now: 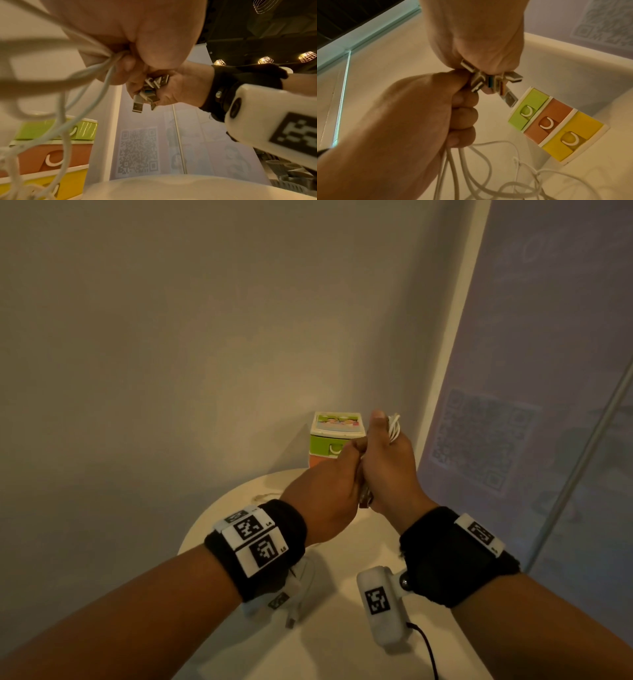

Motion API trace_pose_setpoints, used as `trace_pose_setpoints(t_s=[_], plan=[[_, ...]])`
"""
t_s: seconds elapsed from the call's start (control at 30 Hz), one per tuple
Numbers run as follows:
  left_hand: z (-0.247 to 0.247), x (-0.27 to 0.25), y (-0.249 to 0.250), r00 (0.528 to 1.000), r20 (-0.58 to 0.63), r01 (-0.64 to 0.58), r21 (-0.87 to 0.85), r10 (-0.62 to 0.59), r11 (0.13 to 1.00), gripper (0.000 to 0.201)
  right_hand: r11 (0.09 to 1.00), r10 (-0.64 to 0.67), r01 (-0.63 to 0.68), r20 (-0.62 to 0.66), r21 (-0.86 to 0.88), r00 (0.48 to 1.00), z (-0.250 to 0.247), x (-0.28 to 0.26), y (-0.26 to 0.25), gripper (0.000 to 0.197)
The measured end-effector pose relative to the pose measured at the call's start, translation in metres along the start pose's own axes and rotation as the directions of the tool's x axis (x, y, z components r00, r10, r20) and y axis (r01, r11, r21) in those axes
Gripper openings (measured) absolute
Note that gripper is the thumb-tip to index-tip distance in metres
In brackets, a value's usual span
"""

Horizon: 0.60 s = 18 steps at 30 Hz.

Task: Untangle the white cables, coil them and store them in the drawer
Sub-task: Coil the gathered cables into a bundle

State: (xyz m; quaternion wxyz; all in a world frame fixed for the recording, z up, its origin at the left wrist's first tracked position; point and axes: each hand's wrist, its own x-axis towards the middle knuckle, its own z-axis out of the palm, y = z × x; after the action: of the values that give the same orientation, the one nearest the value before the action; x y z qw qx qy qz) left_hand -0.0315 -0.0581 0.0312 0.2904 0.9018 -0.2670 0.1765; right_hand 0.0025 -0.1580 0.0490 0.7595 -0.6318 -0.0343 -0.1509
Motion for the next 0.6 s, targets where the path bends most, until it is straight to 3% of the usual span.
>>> trace_pose_setpoints(t_s=[0.17,0.33,0.47,0.53,0.6], plan=[[0.004,-0.001,-0.001,1.0,-0.028,0.013,0.074,-0.011,0.997,0.019,0.992,0.089,-0.085,-0.034,0.096,0.995,-0.005,0.005,-0.008,0.052],[0.009,-0.006,-0.002,0.998,-0.059,-0.015,-0.032,0.013,0.999,0.029,0.983,0.073,-0.067,-0.028,0.173,0.997,-0.011,0.004,-0.009,0.035],[0.003,-0.007,0.004,1.0,-0.004,-0.024,-0.14,0.023,0.99,0.03,0.977,-0.007,0.007,-0.002,0.213,1.0,-0.011,-0.005,-0.02,0.041],[-0.006,-0.006,0.004,0.999,0.045,-0.005,-0.175,0.013,0.985,0.033,0.984,-0.077,0.072,0.024,0.161,0.997,-0.011,-0.011,-0.028,0.043],[-0.017,-0.003,0.0,1.0,0.003,0.005,-0.217,-0.005,0.976,0.035,0.985,-0.169,0.171,0.068,-0.018,0.983,-0.014,-0.013,-0.031,0.045]])
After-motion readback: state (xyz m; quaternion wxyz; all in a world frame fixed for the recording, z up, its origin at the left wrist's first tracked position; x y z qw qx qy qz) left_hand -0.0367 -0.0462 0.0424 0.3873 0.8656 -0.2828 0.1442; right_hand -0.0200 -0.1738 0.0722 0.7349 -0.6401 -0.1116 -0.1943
